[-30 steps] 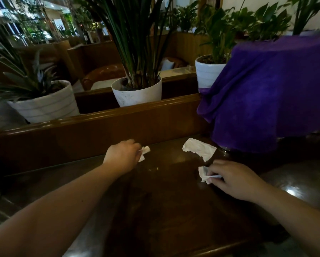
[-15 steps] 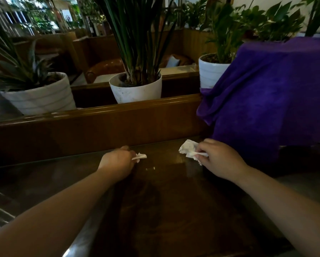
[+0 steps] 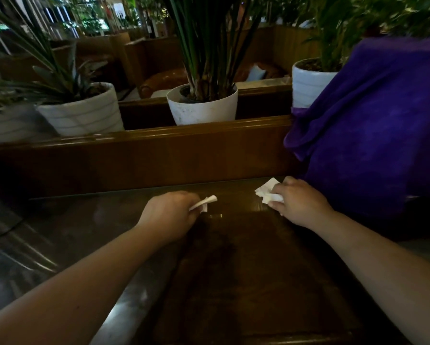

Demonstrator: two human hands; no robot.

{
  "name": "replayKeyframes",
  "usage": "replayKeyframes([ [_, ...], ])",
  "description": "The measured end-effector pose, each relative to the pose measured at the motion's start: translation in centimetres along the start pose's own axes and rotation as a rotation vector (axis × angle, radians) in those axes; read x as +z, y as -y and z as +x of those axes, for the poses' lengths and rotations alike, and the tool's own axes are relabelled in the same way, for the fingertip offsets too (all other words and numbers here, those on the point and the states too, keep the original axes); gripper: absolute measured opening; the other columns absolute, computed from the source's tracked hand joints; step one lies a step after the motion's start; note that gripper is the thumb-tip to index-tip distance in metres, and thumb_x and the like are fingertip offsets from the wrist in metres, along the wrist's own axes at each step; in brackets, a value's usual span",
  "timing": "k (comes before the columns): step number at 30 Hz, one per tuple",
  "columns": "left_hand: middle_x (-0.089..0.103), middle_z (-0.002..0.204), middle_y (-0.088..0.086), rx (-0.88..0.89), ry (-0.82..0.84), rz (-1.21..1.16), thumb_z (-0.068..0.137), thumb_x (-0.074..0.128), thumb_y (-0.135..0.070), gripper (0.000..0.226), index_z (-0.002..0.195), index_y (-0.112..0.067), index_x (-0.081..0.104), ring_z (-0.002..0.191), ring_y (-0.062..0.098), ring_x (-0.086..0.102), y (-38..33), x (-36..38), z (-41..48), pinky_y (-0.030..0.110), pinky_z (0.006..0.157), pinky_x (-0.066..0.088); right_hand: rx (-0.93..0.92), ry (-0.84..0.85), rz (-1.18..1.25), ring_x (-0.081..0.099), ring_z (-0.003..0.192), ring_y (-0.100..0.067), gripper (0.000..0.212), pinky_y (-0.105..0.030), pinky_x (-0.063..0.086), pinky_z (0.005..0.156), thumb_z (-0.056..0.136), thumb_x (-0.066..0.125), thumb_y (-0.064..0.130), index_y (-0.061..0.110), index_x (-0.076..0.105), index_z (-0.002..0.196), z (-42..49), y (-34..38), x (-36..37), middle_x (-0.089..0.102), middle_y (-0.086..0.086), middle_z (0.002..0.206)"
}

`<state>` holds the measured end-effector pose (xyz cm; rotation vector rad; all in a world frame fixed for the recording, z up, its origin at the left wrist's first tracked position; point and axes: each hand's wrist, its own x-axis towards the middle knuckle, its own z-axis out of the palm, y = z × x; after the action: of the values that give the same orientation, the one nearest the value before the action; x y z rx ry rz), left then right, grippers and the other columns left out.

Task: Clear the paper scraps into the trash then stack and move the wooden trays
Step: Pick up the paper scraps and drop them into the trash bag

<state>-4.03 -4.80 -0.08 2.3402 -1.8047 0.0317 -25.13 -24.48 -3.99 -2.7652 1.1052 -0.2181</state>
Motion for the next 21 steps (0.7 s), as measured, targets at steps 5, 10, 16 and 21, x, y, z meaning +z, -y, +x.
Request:
replayKeyframes([
  [5,0.056,0.087,-0.014,0.070,-0.037,-0.011,0.094,0.045,-0.039,0.017,0.102,-0.032,0.059,0.071,0.004,0.049,-0.8,-0.3,-0.9,0.015,0.051,0.026,-0.014,-0.024,0.024,0.056,0.102,-0.019,0.027,-0.032,0.047,0.078,0.095,0.051,0.035,0.024,0.057,0.118,-0.7,1.0,-0.1,0.057,0.000,0.119],
  [10,0.059,0.094,-0.012,0.131,0.007,-0.051,0.095,0.043,-0.041,0.020,0.107,-0.034,0.057,0.074,0.004,0.053,-1.6,-1.0,-1.6,0.017,0.053,0.031,0.004,-0.055,0.031,0.050,0.090,-0.011,0.025,-0.031,0.045,0.075,0.095,0.049,0.035,0.025,0.058,0.116,-4.1,2.0,-1.5,0.057,0.004,0.112],
  [16,0.061,0.096,-0.011,0.299,0.063,-0.071,0.095,0.045,-0.038,0.021,0.111,-0.032,0.057,0.078,0.005,0.056,-3.6,-1.8,-3.9,0.024,0.066,0.048,0.096,-0.128,0.044,0.053,0.092,-0.012,0.024,-0.030,0.042,0.075,0.094,0.052,0.034,0.022,0.060,0.113,-10.4,4.6,-3.3,0.057,0.004,0.107],
  [21,0.064,0.088,-0.008,0.498,0.006,-0.105,0.094,0.044,-0.040,0.021,0.102,-0.031,0.061,0.074,0.010,0.059,-5.5,-1.8,-6.3,0.035,0.066,0.054,0.183,-0.219,0.047,0.051,0.076,-0.012,0.018,-0.028,0.036,0.064,0.089,0.060,0.032,0.017,0.064,0.098,-18.2,6.2,-3.4,0.051,0.007,0.086],
])
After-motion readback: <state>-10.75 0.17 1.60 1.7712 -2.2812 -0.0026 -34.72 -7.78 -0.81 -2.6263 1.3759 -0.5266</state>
